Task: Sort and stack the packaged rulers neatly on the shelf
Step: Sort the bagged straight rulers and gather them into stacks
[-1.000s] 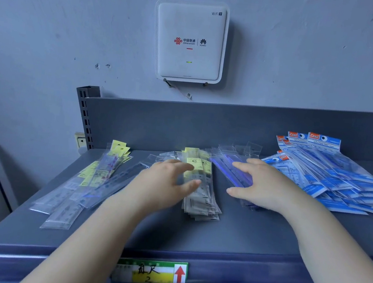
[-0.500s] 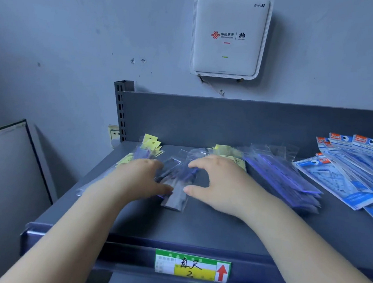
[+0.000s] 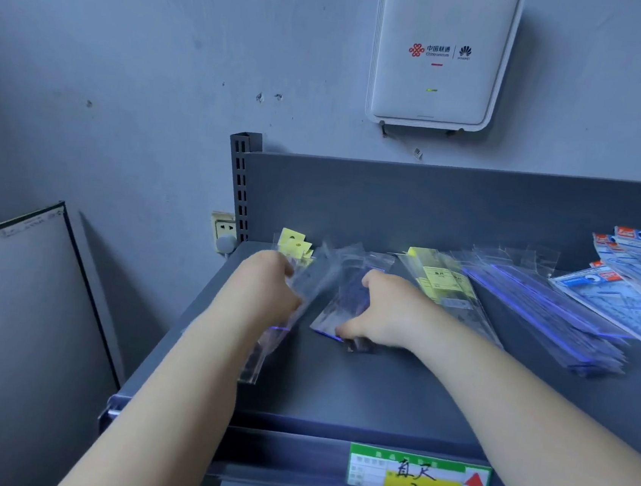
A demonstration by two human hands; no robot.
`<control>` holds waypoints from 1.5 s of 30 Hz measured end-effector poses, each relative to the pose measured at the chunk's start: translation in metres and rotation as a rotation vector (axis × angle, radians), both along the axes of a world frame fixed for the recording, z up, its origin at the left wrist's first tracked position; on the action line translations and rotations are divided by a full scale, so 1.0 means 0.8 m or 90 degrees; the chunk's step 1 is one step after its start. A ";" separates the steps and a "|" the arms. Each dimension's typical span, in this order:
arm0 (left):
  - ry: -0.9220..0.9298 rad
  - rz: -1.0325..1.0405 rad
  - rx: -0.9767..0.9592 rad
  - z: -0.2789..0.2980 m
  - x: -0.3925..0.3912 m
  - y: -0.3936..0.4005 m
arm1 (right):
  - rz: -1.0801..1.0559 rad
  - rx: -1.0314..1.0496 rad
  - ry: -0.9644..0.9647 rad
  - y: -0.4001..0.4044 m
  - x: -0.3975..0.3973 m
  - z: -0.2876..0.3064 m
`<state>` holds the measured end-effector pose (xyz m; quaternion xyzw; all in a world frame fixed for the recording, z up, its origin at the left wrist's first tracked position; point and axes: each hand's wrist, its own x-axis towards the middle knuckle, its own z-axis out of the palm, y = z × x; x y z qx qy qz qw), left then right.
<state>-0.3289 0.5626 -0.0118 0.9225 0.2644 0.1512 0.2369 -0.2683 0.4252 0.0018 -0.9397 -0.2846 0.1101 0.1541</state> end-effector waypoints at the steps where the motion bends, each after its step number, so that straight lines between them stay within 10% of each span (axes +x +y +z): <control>1: -0.019 0.004 -0.022 0.001 -0.004 0.007 | 0.000 0.004 0.010 0.004 0.002 0.000; 16: -0.272 -0.104 -0.554 -0.001 -0.053 0.038 | -0.069 0.112 0.059 0.039 0.019 -0.011; 23: -0.318 -0.152 -0.631 0.009 -0.055 0.028 | -0.089 0.634 0.196 -0.002 0.019 0.006; 45: -0.114 -0.328 -0.633 0.049 0.110 -0.200 | -0.225 0.762 0.088 -0.229 0.111 0.026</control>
